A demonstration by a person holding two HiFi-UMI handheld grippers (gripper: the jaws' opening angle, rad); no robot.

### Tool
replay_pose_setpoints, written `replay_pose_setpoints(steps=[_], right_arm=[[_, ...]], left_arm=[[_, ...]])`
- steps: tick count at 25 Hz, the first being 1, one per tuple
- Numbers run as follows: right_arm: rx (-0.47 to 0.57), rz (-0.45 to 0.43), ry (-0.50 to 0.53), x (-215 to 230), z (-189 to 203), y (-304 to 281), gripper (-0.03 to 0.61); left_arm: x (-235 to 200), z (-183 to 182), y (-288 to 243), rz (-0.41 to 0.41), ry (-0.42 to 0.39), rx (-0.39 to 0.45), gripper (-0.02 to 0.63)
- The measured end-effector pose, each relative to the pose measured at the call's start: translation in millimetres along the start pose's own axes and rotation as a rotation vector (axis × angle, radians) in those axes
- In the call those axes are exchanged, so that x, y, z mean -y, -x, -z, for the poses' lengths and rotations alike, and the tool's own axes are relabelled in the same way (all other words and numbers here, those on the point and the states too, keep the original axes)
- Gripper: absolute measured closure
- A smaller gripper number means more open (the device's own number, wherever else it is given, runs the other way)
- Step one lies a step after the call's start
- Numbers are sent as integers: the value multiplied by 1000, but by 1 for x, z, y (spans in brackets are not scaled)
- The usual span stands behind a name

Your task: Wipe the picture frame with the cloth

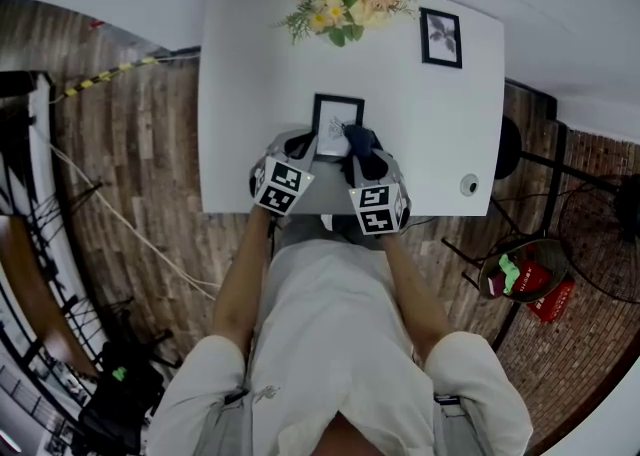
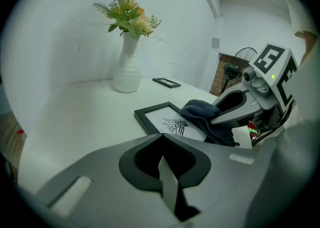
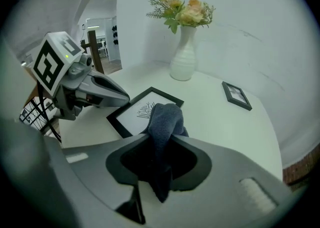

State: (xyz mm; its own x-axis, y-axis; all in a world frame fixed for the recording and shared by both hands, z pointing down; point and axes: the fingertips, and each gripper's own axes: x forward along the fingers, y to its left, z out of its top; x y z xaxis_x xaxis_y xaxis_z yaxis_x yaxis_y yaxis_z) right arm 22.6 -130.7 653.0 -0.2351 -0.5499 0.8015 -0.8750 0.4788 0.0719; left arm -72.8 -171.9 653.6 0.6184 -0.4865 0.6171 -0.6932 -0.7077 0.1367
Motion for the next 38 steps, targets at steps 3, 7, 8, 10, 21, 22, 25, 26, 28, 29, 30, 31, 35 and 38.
replay_pose_setpoints(steps=[3, 7, 8, 10, 21, 22, 25, 26, 28, 29, 30, 31, 35, 38], right_arm=[[-29, 29, -21, 11, 13, 2, 483], [-34, 62, -56, 23, 24, 11, 482], [-31, 69, -63, 25, 25, 13, 482], [-24, 80, -72, 29, 25, 17, 483], [82, 106, -66, 44, -2, 42, 482], [96, 107, -63, 46, -8, 44, 482], [158, 103, -56, 48, -29, 56, 482], [184, 104, -51, 49, -37, 61, 482], [236, 115, -46, 52, -55, 73, 482], [262, 121, -44, 54, -64, 79, 482], [286, 123, -40, 56, -72, 84, 483], [309, 119, -33, 56, -81, 88, 483], [392, 82, 1, 50, -109, 110, 483], [438, 68, 19, 45, -123, 128, 483]], left_arm=[[0, 0, 0, 0, -2, 1, 594], [-1, 0, 0, -1, -7, 6, 594], [-1, 0, 0, -2, -7, 7, 594], [0, 1, 0, -4, -9, 10, 594], [-3, -1, 24, -43, 38, 43, 594], [-4, -4, 28, -49, 39, 51, 594], [-6, -18, 42, -69, 43, 85, 594], [-7, -25, 47, -76, 45, 101, 594], [-9, -40, 57, -87, 45, 135, 594], [-10, -49, 61, -92, 40, 153, 594], [-10, -57, 66, -96, 32, 170, 594], [-10, -65, 70, -99, 24, 187, 594], [-8, -94, 89, -107, -2, 249, 594], [-3, -112, 106, -108, -18, 295, 594]])
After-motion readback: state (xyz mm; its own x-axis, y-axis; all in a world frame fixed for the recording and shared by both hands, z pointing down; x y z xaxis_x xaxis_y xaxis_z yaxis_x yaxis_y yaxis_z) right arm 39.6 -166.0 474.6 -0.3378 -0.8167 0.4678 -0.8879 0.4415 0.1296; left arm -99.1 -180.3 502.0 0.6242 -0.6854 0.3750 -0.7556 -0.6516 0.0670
